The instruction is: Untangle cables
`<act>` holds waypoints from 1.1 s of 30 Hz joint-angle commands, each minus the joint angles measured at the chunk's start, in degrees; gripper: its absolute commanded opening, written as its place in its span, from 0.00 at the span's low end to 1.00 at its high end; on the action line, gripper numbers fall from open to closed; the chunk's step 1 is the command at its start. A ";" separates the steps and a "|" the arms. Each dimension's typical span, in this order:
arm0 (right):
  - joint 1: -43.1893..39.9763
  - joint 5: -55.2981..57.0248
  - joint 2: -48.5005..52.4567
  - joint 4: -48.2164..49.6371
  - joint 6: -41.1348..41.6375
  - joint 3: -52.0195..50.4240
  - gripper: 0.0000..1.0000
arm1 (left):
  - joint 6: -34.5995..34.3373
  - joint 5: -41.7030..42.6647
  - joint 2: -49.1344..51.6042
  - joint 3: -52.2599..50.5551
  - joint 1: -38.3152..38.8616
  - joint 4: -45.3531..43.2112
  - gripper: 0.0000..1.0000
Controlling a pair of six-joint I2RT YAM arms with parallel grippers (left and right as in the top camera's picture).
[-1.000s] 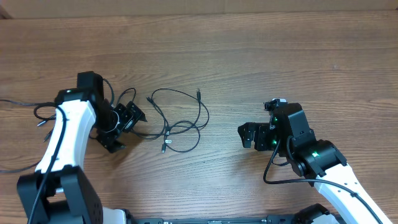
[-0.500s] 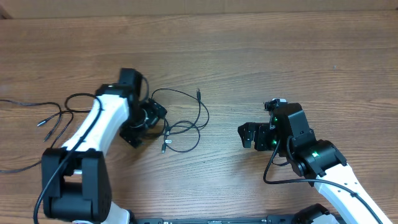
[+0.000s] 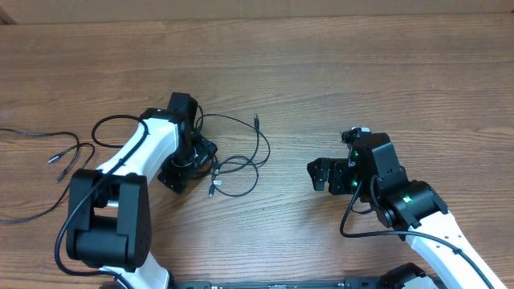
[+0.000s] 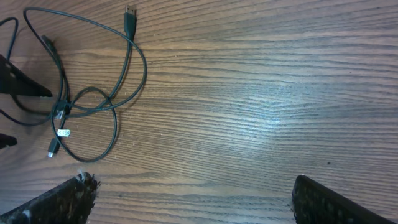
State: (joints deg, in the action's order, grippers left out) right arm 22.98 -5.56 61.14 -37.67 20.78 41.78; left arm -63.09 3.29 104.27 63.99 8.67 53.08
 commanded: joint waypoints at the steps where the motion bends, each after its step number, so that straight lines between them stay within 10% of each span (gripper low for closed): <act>1: 0.15 0.35 -0.20 0.24 -0.15 0.20 0.99 | -1.33 -1.81 2.62 -0.52 0.85 -0.07 1.00; 9: 0.15 0.35 -0.20 0.02 -0.17 0.20 0.98 | -1.68 -1.29 5.84 -0.52 0.85 -0.90 0.95; 23: 0.15 0.35 -0.20 0.02 -0.17 0.20 0.98 | -1.64 -1.36 5.99 -0.52 0.85 -0.87 0.29; 33: 0.15 0.35 -0.20 0.02 -0.17 0.20 0.98 | -1.16 -1.36 5.84 -0.50 0.28 -0.83 0.04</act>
State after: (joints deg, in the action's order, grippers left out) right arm 22.98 -5.54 61.14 -37.76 20.73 41.78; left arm -64.58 3.99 107.66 64.51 9.02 51.96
